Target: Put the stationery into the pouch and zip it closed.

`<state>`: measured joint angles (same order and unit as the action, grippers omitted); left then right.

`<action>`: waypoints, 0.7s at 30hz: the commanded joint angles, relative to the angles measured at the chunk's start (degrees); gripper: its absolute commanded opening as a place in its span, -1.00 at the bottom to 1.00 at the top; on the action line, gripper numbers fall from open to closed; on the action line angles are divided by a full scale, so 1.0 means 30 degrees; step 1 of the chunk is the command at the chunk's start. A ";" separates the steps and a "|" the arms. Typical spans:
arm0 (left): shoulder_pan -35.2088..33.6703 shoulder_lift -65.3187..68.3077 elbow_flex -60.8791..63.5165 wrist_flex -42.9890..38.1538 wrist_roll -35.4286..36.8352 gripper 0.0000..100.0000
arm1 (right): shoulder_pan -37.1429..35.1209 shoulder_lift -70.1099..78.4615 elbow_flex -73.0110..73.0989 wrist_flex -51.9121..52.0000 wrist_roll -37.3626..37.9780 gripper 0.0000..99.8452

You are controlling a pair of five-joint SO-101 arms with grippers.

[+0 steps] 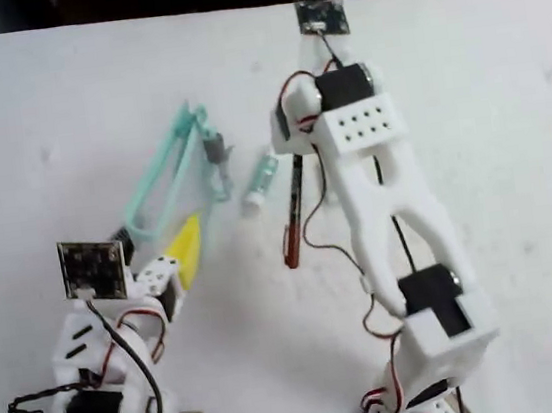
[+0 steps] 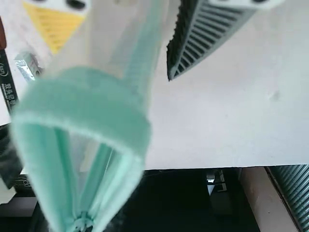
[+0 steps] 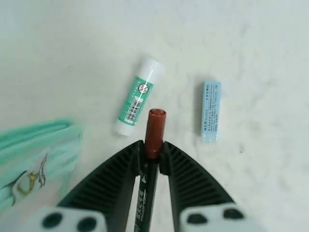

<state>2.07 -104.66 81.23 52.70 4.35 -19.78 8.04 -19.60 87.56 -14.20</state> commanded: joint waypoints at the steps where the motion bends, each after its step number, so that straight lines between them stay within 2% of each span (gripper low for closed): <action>1: 0.0103 -0.0044 -0.0234 -0.0147 0.0264 -0.47 | -0.0132 -0.2593 -0.0322 0.0571 0.0264 -0.97; 7: 0.0132 -0.0044 -0.0264 -0.0147 0.0264 -0.47 | -0.0132 -0.6256 -0.0352 0.0571 0.0703 -0.97; 13: 0.0132 -0.0044 -0.0264 -0.0117 0.0264 -0.47 | -0.1626 -0.8982 -0.0381 0.0542 0.4835 -0.97; 21: 0.0132 -0.0044 -0.0293 -0.0117 0.0264 -0.47 | -0.3355 -1.0681 -0.0352 0.0689 0.5011 -0.97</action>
<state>2.07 -104.66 81.23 52.70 4.53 -28.04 -21.32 -19.60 89.14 0.04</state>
